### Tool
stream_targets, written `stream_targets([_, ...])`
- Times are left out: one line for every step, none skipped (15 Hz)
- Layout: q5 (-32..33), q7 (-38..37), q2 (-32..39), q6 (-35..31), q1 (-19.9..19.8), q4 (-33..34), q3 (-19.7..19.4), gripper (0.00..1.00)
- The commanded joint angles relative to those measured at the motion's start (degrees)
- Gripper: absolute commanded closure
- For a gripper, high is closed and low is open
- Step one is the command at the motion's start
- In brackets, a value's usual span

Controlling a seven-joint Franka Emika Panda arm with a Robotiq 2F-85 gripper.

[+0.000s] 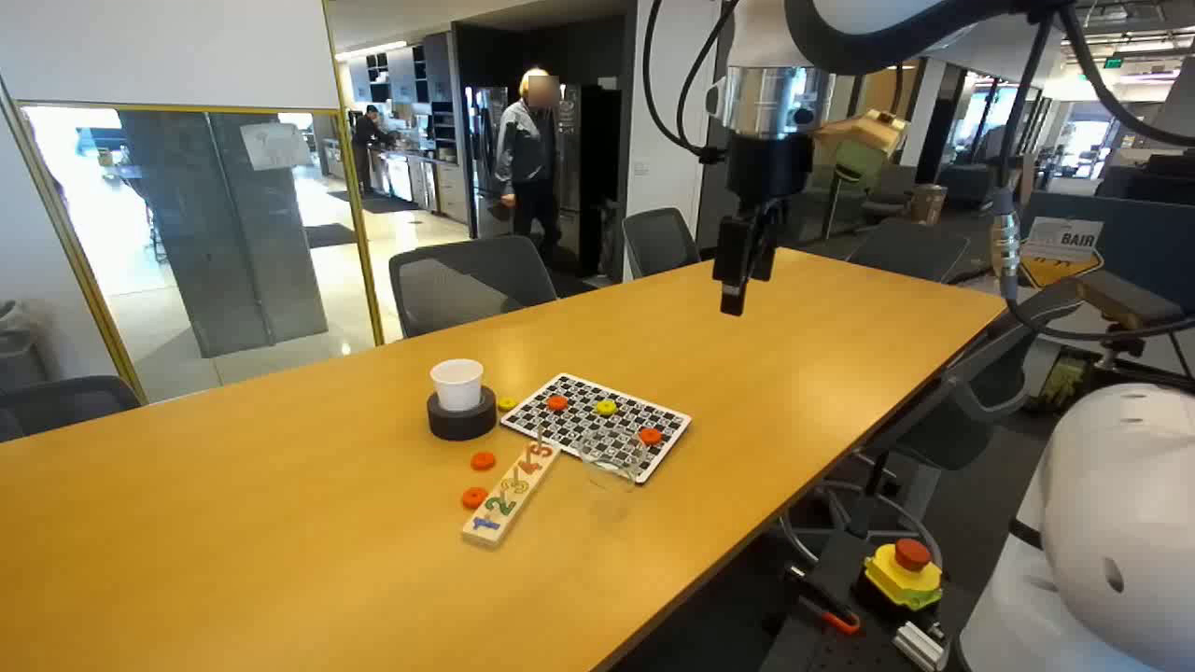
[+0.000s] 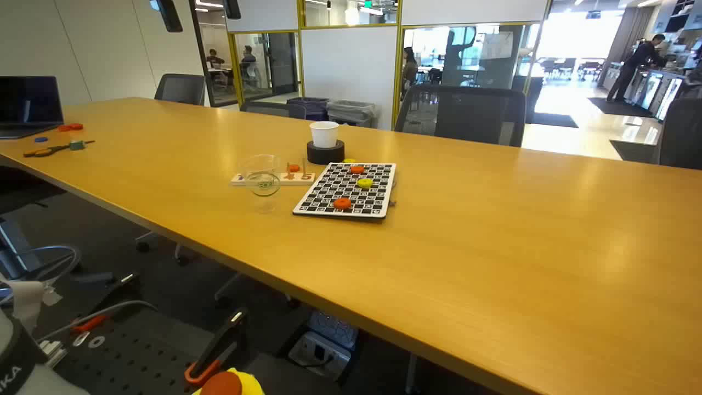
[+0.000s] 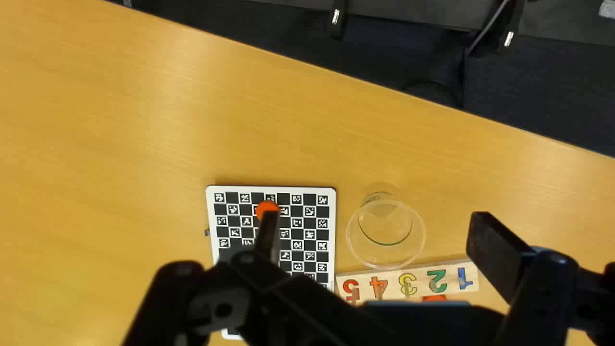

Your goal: Pick up all the orange objects from the table and put them in the colorless cup then pick up all the yellow objects from the table and put them in the white cup

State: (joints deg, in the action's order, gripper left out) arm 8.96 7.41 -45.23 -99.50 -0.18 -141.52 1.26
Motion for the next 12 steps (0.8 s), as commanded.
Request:
stream_targets([0.4,-0.5,0.0,0.3,0.9,0.5,-0.6,0.0])
stream_targets([0.4,-0.5,-0.2,0.3,0.9,0.7,-0.6,0.0])
stream_targets([0.4,-0.5,-0.3,0.3,0.9,0.7,-0.6,0.0])
stream_targets([0.4,-0.5,-0.4,0.3,0.9,0.7,-0.6,0.0])
stream_targets([0.4,-0.5,-0.4,0.3,0.9,0.7,-0.6,0.0])
stream_targets([0.2,-0.2,0.3,-1.6,1.1,0.5,-1.0,0.0])
stream_targets([-0.2,-0.9,1.0,-3.3,1.0,0.4,-1.2,0.0])
stream_targets([-0.5,-1.6,2.4,-6.3,0.9,0.4,-1.3,0.0])
stream_targets([-0.3,-1.4,3.6,-8.4,1.0,0.6,-1.3,0.0])
stream_targets([-0.1,-1.8,6.1,-11.8,0.9,1.3,-1.0,0.0])
stream_targets([0.0,-2.0,7.9,-14.5,0.8,1.8,-0.9,0.0])
stream_targets([-0.4,-1.2,11.2,-18.2,1.1,2.9,-1.2,0.0])
